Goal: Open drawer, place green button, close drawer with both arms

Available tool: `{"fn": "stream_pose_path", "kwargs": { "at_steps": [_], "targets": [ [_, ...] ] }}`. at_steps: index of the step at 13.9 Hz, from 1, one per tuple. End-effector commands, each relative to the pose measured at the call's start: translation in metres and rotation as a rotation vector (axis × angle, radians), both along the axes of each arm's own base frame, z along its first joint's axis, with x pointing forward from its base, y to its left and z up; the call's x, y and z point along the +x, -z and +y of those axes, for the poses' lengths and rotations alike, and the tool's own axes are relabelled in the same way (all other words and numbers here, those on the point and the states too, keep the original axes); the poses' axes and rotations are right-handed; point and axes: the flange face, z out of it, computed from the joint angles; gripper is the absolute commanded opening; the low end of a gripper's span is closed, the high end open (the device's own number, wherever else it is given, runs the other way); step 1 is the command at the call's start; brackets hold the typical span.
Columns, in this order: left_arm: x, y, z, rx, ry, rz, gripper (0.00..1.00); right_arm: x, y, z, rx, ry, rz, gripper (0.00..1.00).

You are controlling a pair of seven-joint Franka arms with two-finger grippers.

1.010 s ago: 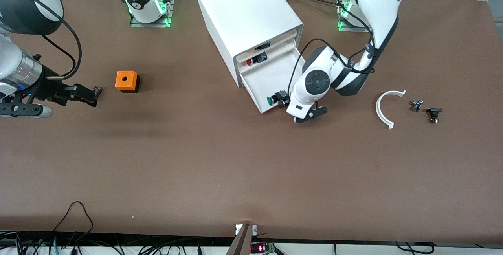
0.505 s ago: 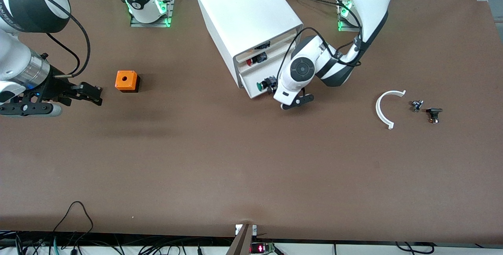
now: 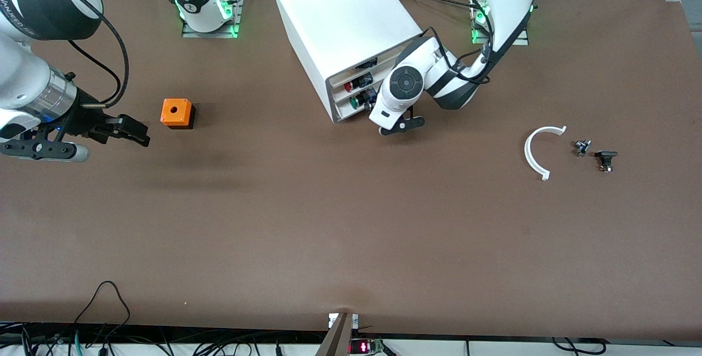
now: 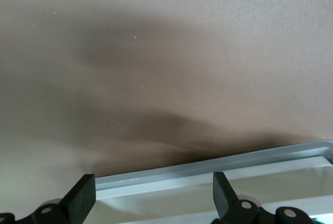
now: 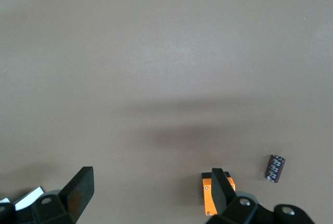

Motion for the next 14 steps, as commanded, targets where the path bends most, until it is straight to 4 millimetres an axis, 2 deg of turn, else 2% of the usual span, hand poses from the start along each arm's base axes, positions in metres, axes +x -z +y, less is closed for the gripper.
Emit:
{"fn": "stream_pose_path", "kwargs": {
  "at_steps": [1, 2, 3, 6, 10, 11, 12, 14],
  "targets": [
    [-0.012, -0.008, -0.002, -0.006, -0.020, 0.034, 0.99, -0.006, -0.013, 0.011, -0.035, -0.012, -0.009, 1.00],
    [-0.016, -0.010, -0.006, -0.011, -0.015, 0.037, 0.99, -0.011, -0.021, 0.019, -0.049, -0.037, -0.023, 1.00],
    [-0.018, -0.010, -0.008, -0.013, -0.011, 0.039, 0.99, -0.014, -0.027, 0.017, -0.056, -0.038, -0.027, 1.00],
    [-0.027, -0.001, -0.015, -0.012, 0.004, 0.064, 0.99, -0.026, -0.028, 0.012, -0.067, -0.031, 0.043, 1.00],
    [-0.021, -0.005, -0.013, -0.022, 0.007, 0.056, 1.00, -0.032, -0.035, 0.008, -0.057, -0.018, 0.042, 1.00],
    [-0.016, -0.012, -0.012, -0.021, 0.016, 0.044, 1.00, -0.031, -0.035, 0.006, -0.057, -0.015, 0.042, 1.00],
    [-0.005, -0.029, -0.011, -0.019, 0.027, 0.026, 1.00, -0.031, -0.034, 0.004, -0.055, -0.016, 0.045, 1.00],
    [0.029, -0.070, 0.009, 0.000, 0.067, 0.022, 1.00, -0.031, -0.035, -0.002, -0.052, -0.007, 0.044, 1.00]
  ]
}}
